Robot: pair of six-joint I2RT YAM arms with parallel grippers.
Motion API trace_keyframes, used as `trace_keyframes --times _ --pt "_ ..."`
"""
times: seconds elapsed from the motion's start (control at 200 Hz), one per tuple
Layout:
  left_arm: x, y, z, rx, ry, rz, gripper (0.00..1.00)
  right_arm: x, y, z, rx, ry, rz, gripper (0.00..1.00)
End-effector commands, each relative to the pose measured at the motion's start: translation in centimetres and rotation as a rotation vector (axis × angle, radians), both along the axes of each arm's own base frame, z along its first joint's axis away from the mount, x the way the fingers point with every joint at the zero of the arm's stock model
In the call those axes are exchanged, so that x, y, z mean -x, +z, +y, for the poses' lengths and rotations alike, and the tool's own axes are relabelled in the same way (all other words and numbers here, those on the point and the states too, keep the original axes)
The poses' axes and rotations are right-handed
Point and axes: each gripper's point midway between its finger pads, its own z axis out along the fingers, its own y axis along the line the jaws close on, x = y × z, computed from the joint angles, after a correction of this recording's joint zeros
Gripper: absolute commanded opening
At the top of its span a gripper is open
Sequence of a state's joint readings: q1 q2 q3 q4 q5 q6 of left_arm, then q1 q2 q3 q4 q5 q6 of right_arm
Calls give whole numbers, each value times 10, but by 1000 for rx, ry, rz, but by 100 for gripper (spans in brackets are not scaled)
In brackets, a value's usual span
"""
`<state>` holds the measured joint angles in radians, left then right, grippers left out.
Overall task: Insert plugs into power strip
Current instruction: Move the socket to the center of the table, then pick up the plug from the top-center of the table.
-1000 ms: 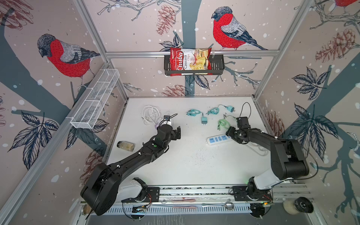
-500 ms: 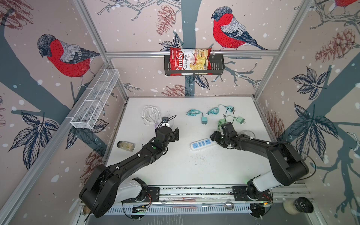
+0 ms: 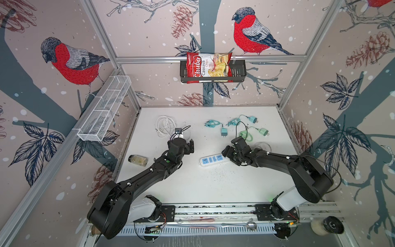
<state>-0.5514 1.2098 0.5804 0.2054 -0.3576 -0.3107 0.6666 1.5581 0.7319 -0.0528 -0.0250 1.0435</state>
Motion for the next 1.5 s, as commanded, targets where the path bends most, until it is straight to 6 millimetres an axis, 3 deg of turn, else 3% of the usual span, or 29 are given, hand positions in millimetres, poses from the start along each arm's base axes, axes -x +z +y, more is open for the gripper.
trace_keyframes --times 0.0,0.17,0.31,0.425,0.525,0.57,0.59,0.775,0.921,1.136,1.496 --pt "-5 10 -3 26 -5 -34 98 11 -9 -27 120 -57 49 83" --pt "-11 12 -11 34 -21 -23 98 7 5 -32 138 -66 19 86" --pt "-19 13 -31 57 -87 20 98 4 28 -29 126 -30 -21 86" --pt "-31 10 -67 100 -202 81 98 -5 53 -31 119 -5 -76 87" --pt "-43 -6 -97 78 -261 161 98 -19 72 -41 87 -6 -138 89" --pt "-48 -19 -107 49 -268 201 98 -29 80 -51 77 -17 -173 98" --pt "-54 -14 -115 49 -269 195 98 -34 84 -55 73 -22 -188 100" --pt "-74 -39 -169 34 -332 291 98 -77 112 -94 88 -75 -315 99" --pt "-89 -51 -203 61 -381 333 98 -97 111 -116 130 -104 -318 100" --pt "-108 -74 -236 68 -386 403 98 -117 99 -150 220 -141 -300 99" --pt "-119 -99 -262 44 -360 469 95 -133 99 -174 289 -157 -311 99"
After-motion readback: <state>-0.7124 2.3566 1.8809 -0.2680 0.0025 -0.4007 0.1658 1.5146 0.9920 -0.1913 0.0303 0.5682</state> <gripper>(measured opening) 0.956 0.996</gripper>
